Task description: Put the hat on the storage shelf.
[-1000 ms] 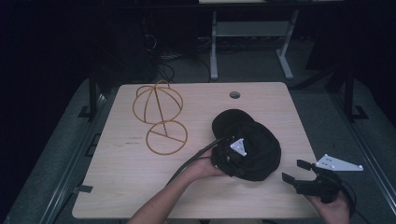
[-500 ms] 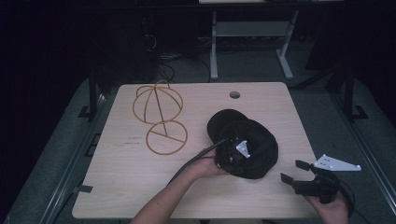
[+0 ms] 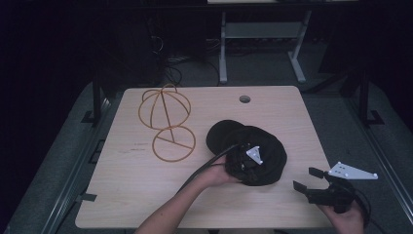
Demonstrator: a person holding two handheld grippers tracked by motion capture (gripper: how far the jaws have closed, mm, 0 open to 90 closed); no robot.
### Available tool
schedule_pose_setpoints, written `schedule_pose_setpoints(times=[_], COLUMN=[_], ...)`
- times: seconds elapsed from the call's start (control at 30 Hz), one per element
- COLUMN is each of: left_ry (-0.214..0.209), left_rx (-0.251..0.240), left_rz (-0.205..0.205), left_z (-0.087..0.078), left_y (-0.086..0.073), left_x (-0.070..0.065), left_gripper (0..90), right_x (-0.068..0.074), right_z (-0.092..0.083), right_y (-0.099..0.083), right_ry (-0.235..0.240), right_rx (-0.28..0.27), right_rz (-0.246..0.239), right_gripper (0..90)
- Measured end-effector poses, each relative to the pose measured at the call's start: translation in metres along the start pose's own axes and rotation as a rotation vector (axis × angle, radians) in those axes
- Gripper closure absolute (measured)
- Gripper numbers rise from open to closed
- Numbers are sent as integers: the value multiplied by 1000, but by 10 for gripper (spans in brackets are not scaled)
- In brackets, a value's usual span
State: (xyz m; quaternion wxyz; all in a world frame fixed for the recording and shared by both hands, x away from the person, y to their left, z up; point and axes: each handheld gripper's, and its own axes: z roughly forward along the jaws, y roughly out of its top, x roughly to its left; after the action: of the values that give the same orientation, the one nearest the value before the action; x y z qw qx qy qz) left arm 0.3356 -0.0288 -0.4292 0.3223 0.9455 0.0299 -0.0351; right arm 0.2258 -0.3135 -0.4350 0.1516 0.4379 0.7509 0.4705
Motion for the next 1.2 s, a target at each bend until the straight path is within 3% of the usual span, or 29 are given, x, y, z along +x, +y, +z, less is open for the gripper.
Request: schedule_pose_setpoints(times=[0.4,0.67,1.2], left_ry=[-67,-90,-131], left_rx=[-221,-304,-444], left_rz=[-80,-96,-119], left_z=[-46,-74,-110], left_y=[-3,-5,-6], left_x=[-5,-8,-10], left_gripper=[801,800,799], right_x=[7,12,27], right_z=[-1,-1,-4], right_y=[6,12,26], right_ry=[4,11,33], right_rx=[-32,-64,-119], right_rz=[-15,-22,-48], right_gripper=[146,147,146])
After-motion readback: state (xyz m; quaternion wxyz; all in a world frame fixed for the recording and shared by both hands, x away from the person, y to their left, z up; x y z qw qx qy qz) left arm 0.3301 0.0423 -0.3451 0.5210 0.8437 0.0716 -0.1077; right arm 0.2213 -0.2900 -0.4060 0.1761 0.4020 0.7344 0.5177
